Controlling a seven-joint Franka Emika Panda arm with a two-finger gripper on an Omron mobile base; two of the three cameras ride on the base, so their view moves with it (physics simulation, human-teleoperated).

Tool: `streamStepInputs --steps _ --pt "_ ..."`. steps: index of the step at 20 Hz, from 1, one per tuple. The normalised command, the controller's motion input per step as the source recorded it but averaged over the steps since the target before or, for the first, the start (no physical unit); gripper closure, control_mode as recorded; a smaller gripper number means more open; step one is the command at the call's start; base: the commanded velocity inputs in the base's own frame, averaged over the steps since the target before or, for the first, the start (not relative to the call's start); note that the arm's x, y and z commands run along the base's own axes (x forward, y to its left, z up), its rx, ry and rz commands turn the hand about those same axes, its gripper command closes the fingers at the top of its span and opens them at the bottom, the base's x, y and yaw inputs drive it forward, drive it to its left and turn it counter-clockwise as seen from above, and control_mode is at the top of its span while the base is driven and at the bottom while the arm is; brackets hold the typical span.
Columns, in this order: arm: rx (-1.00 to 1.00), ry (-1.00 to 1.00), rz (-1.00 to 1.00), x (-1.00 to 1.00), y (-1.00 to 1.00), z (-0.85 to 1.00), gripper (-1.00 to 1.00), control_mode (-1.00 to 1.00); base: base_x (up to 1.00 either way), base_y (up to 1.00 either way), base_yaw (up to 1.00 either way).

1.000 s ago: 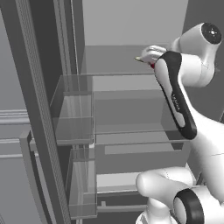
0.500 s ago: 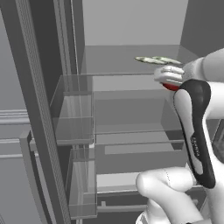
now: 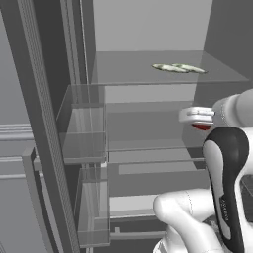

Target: Place one bell pepper and one fish in each tupperware on the nearby counter, to pack two identical lunches.

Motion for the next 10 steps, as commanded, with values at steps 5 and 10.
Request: streamStepInputs --steps 5,10 --pt "-0.02 -0.03 0.0 -0.18 0.0 -0.2 1.0 1.0 -0.4 0.0 0.0" --pt "0.0 0.0 0.0 0.0 0.0 0.0 1.0 1.0 -1.0 0.0 0.01"
